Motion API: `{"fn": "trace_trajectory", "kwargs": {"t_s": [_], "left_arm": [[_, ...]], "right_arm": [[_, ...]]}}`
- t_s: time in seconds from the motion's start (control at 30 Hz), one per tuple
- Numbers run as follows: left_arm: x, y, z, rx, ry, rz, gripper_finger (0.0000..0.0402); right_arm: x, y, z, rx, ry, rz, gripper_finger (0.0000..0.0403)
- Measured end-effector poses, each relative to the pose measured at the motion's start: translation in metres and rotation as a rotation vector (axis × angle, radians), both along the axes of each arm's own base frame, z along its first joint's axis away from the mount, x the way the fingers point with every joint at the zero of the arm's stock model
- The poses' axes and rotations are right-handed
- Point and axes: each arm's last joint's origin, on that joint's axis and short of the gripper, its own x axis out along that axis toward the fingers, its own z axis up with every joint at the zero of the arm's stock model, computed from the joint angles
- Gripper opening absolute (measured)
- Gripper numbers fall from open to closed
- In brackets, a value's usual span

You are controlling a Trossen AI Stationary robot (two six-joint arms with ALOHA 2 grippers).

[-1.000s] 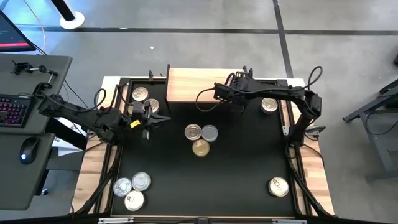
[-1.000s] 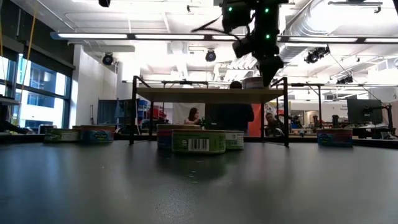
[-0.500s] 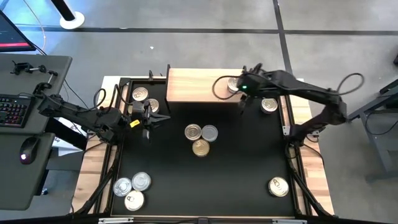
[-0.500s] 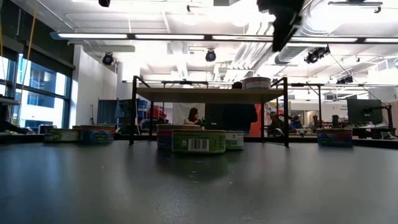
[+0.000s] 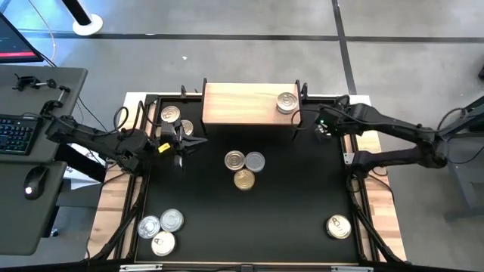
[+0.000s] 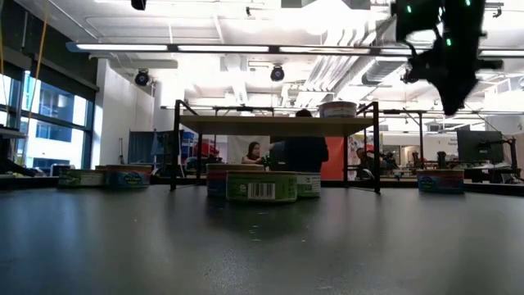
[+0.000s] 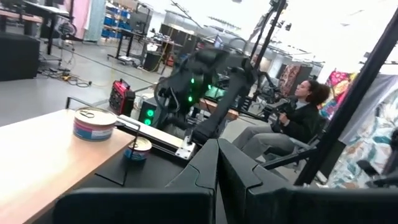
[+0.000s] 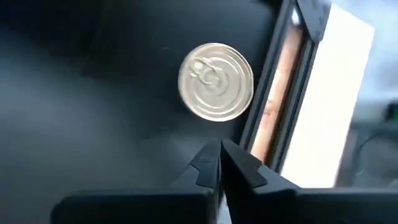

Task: Stack canned seafood by type on shelf
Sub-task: Stack the blue tuna can on top of the blue tuna can

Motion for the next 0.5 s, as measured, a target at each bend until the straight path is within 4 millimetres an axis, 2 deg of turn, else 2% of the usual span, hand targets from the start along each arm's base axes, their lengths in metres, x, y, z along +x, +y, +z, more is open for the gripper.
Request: {"fn": "trace_trajectory", "kwargs": {"t_s": [0.13, 0.3, 0.5], "left_arm": [[0.001, 0.004, 0.0, -0.001, -0.002, 0.022, 0.0], [0.001, 0.006, 0.001, -0.003, -0.009, 0.033, 0.0], [0.001, 0.006, 0.003, -0.009, -0.031, 0.033, 0.0]], "right_arm": [[-0.006, -0.012, -0.032, -0.02, -0.065, -0.155, 0.0001], [-0.01, -0.026, -0.063, -0.032, -0.097, -0.238, 0.0], [-0.009, -0.037, -0.075, -0.058, -0.038, 0.053, 0.0]]}}
